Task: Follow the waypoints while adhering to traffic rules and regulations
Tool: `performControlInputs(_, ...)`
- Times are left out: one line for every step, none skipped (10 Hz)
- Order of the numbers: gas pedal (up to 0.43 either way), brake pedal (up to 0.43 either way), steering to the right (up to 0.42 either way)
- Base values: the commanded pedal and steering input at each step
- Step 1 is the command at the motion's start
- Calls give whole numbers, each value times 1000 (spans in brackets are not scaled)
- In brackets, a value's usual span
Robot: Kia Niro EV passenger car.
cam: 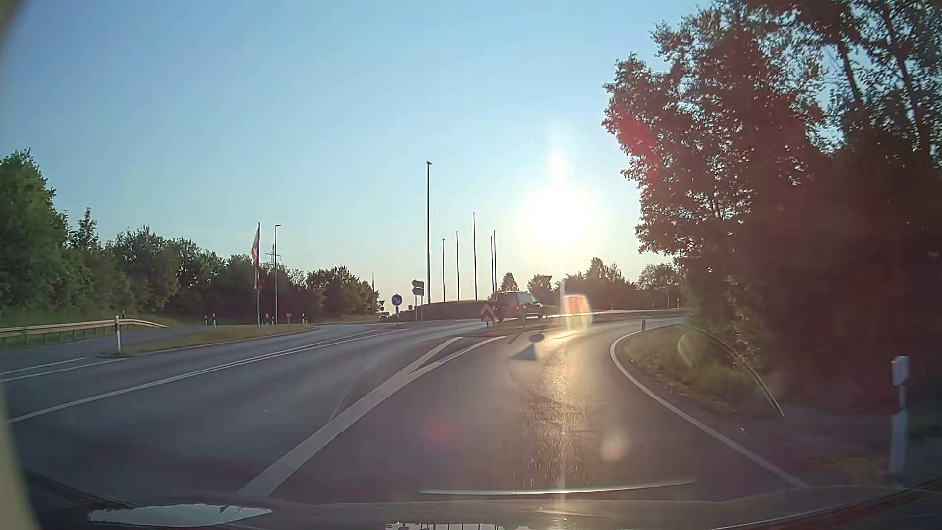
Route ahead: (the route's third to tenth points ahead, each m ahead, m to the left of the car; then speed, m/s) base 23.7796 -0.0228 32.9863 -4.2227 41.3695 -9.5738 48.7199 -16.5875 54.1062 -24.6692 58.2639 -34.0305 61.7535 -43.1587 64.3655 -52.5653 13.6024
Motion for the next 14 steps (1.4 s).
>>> performControlInputs(59,18,30)
performControlInputs(59,18,36)
performControlInputs(59,18,45)
performControlInputs(59,18,53)
performControlInputs(67,12,59)
performControlInputs(79,12,62)
performControlInputs(110,12,64)
performControlInputs(110,18,65)
performControlInputs(110,12,68)
performControlInputs(130,12,72)
performControlInputs(138,18,78)
performControlInputs(138,18,82)
performControlInputs(157,18,84)
performControlInputs(177,18,84)
